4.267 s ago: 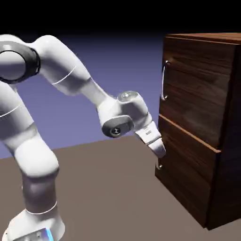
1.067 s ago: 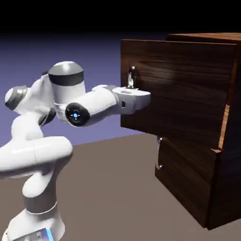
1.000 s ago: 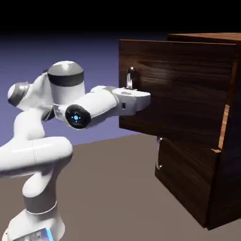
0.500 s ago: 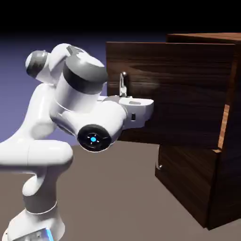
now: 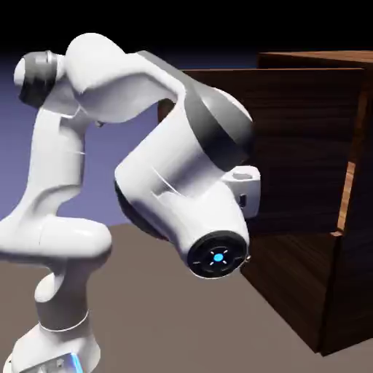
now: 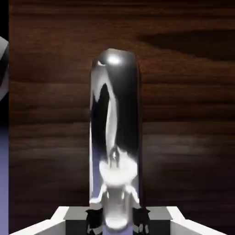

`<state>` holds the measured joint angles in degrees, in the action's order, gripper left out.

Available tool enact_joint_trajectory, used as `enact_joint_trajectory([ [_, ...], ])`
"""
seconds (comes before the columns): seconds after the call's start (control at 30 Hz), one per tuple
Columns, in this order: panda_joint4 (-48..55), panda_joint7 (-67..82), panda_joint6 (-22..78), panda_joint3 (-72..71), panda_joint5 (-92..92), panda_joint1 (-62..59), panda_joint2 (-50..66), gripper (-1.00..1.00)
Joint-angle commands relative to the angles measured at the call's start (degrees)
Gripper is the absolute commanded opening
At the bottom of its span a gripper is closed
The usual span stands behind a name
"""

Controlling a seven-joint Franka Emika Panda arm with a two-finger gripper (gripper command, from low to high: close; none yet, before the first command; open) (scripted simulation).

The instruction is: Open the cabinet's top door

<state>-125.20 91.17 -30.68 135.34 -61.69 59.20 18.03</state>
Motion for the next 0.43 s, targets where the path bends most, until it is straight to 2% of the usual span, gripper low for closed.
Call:
enact_joint_trajectory([
  [0.0, 1.55, -0.13, -0.45, -0.71, 1.12, -0.04, -2.08, -1.0],
  [0.37, 17.4, -6.04, -3.89, -5.85, 11.29, 3.41, -23.87, -1.0],
  [0.4, 17.4, -6.04, -3.89, -5.85, 11.29, 3.41, -23.87, 1.0],
])
